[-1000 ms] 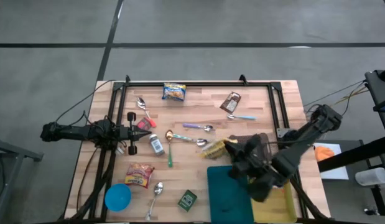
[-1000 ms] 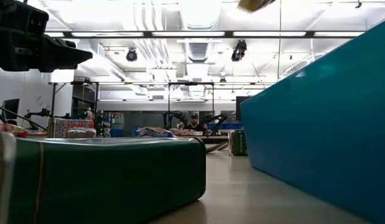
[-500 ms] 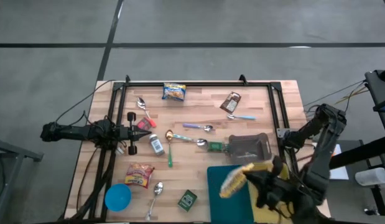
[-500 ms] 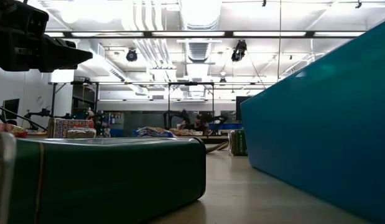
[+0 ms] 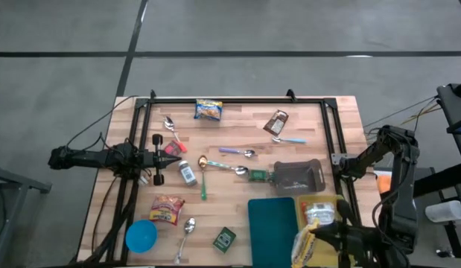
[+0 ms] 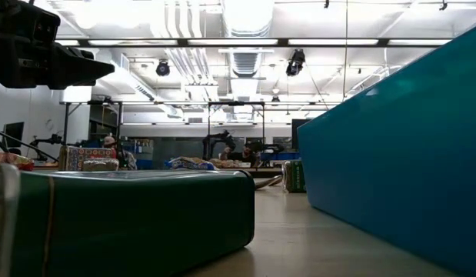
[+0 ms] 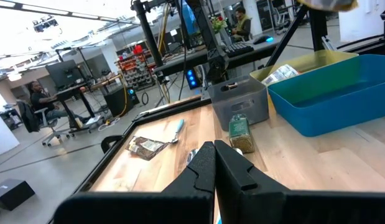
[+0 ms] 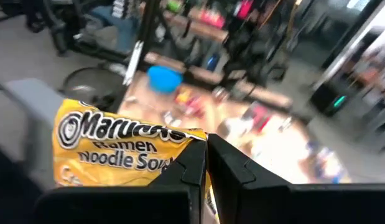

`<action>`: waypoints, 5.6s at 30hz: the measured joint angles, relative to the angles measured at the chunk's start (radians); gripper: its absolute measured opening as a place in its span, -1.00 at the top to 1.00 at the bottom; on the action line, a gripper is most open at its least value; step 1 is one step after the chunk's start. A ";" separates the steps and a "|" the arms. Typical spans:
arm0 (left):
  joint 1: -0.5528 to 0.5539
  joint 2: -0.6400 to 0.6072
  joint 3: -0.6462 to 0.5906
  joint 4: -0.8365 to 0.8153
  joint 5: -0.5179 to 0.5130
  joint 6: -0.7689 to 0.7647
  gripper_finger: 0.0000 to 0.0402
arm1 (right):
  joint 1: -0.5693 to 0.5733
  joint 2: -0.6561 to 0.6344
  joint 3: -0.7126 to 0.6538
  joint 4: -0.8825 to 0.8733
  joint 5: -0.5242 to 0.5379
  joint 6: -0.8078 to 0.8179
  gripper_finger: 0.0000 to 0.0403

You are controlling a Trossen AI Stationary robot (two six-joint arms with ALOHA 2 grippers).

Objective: Pick & Place Food Item
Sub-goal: Put the yellow noodle pack into the yellow bin, then put the blue noodle pack into the yellow bin

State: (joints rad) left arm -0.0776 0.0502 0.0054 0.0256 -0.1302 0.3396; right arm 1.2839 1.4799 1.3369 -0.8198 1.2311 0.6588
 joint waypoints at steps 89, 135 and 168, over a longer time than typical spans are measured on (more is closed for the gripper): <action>0.000 0.000 0.000 0.000 0.000 0.000 1.00 | -0.047 -0.033 -0.114 -0.484 -0.938 1.513 -0.10; 0.000 0.000 0.000 0.000 0.000 0.000 1.00 | -1.118 -0.024 -0.301 0.490 -0.464 -0.478 -0.10; 0.000 0.012 0.000 0.000 0.000 0.000 1.00 | -1.497 0.551 0.211 0.524 -1.023 -0.259 -0.10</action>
State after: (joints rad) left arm -0.0776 0.0619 0.0051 0.0257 -0.1303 0.3397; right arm -0.2136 2.0312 1.5480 -0.2961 0.2086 0.4001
